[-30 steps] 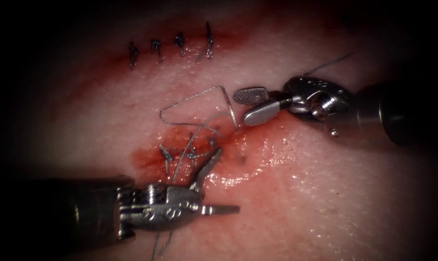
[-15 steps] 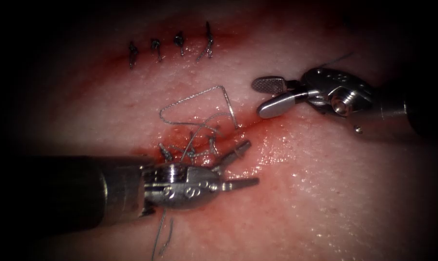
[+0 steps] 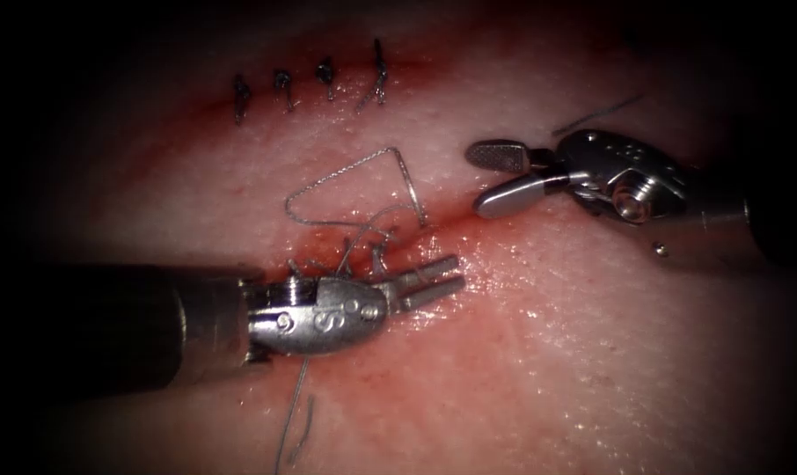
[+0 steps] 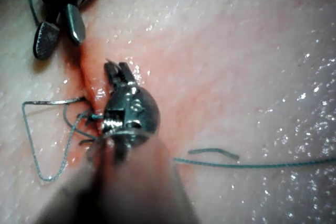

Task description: Wound Closure

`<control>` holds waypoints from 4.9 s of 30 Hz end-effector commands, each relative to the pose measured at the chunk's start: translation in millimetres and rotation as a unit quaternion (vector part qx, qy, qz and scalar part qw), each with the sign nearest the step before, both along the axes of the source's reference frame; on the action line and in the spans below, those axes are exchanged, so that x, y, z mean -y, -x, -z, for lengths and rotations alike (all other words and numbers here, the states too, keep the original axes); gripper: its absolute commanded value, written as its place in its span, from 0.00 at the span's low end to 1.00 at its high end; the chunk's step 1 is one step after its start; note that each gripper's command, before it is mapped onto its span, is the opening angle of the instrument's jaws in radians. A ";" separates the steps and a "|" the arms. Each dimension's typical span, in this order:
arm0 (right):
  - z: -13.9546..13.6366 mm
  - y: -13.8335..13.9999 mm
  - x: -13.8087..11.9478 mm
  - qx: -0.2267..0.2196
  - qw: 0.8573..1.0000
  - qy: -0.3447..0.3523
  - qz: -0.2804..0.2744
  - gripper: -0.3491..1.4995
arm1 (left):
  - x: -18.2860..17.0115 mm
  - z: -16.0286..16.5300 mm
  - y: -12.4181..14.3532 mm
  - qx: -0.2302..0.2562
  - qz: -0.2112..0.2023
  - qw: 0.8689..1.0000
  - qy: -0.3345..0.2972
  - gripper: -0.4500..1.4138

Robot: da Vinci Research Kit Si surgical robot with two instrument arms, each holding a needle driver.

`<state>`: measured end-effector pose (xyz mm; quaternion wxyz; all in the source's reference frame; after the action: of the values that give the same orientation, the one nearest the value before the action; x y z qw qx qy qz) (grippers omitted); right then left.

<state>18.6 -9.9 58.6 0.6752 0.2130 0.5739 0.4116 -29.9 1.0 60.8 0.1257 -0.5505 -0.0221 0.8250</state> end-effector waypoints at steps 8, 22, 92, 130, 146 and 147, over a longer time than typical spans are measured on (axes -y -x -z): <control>0.5 -0.3 0.5 0.021 0.993 0.108 0.029 0.49 | 0.9 0.8 0.6 0.098 0.003 0.965 -0.243 0.00; 2.3 -0.5 2.1 -0.004 0.989 0.118 0.094 0.56 | 0.9 2.2 -0.3 0.169 0.021 0.859 -0.484 0.00; 2.6 -5.5 10.7 0.067 0.921 0.222 0.313 0.00 | 3.8 25.6 -8.4 0.156 0.075 0.934 -0.311 0.00; 3.6 -7.2 7.1 0.102 0.926 0.291 0.216 0.70 | 6.2 31.7 -14.4 0.091 -0.046 0.971 -0.214 0.00; 1.6 -6.6 7.6 0.092 0.936 0.271 0.205 0.00 | 5.5 30.9 -14.5 0.079 -0.033 0.974 -0.211 0.00; 1.4 -6.6 7.7 0.092 0.937 0.267 0.204 0.00 | 5.5 30.8 -14.4 0.079 -0.033 0.974 -0.210 0.00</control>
<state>24.6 -17.1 56.6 0.8271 0.0962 0.5417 0.1152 -15.0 -3.8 29.5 0.2091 -0.5741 -0.2220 0.7599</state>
